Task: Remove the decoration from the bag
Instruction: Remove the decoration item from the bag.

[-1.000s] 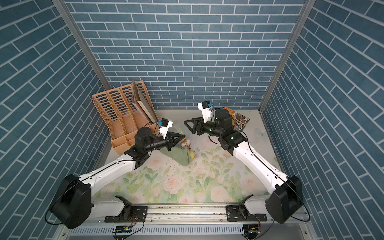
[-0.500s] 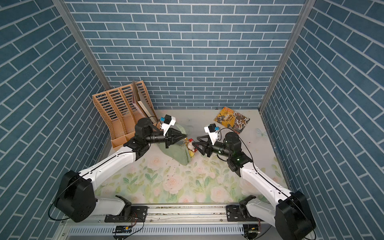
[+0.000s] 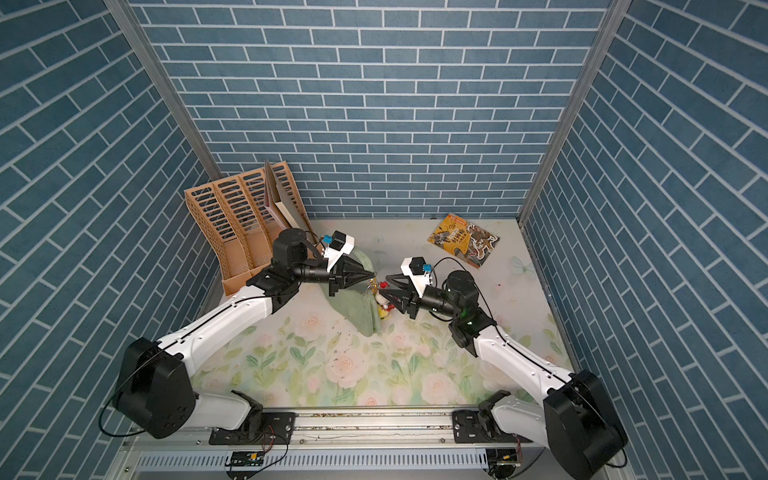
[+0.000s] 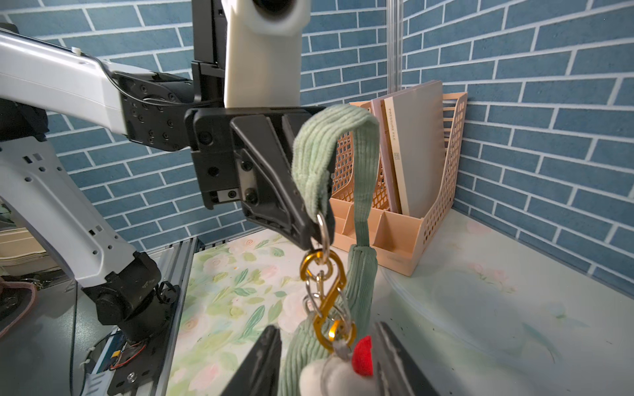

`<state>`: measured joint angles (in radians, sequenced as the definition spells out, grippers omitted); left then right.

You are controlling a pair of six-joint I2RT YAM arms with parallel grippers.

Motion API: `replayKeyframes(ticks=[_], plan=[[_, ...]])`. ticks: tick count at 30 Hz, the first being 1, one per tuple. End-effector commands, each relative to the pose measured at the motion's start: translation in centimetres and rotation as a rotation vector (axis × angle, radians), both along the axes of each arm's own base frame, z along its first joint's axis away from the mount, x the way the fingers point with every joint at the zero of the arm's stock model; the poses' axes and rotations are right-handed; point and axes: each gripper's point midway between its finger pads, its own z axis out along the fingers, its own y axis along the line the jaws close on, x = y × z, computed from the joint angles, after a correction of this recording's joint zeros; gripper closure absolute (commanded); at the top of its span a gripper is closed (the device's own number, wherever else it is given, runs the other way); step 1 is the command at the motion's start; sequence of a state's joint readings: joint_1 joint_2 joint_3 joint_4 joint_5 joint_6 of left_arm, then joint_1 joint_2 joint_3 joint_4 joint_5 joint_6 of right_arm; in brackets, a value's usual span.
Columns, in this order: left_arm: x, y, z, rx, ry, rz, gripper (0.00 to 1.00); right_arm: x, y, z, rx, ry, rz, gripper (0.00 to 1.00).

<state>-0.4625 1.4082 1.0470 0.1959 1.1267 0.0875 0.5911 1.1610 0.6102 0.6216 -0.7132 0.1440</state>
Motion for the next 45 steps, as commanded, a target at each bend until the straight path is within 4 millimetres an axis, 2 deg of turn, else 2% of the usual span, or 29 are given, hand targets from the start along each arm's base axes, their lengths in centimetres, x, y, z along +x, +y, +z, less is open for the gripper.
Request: replayKeyframes(ticks=[1,13,22,28,33,40,45], plan=[[-0.8,0.3,1.6,-0.033,-0.064,-0.034,1.0,0.1,0.1,1.8,0.023,-0.089,-0.022,0.55],[-1.7,0.5,1.9,-0.023,-0.087,-0.067,1.0,1.0,1.6,1.6,-0.032,-0.042,0.026,0.59],[-1.1,0.6,2.2,-0.022,-0.116,-0.024,1.0,0.3,2.7,1.0,-0.055,-0.017,0.014,0.57],[-1.4,0.7,2.4,-0.031,-0.118,-0.024,1.0,0.1,2.4,1.5,-0.029,-0.021,-0.03,0.57],[-1.5,0.8,2.4,-0.029,-0.118,-0.025,1.0,0.4,2.4,1.9,-0.033,-0.035,-0.054,0.63],[-1.6,0.8,2.5,-0.027,-0.118,-0.027,1.0,0.6,2.2,1.0,-0.05,-0.025,-0.072,0.69],[-1.7,0.9,2.3,-0.016,-0.113,-0.023,1.0,0.7,2.1,1.8,-0.03,-0.035,-0.08,0.75]])
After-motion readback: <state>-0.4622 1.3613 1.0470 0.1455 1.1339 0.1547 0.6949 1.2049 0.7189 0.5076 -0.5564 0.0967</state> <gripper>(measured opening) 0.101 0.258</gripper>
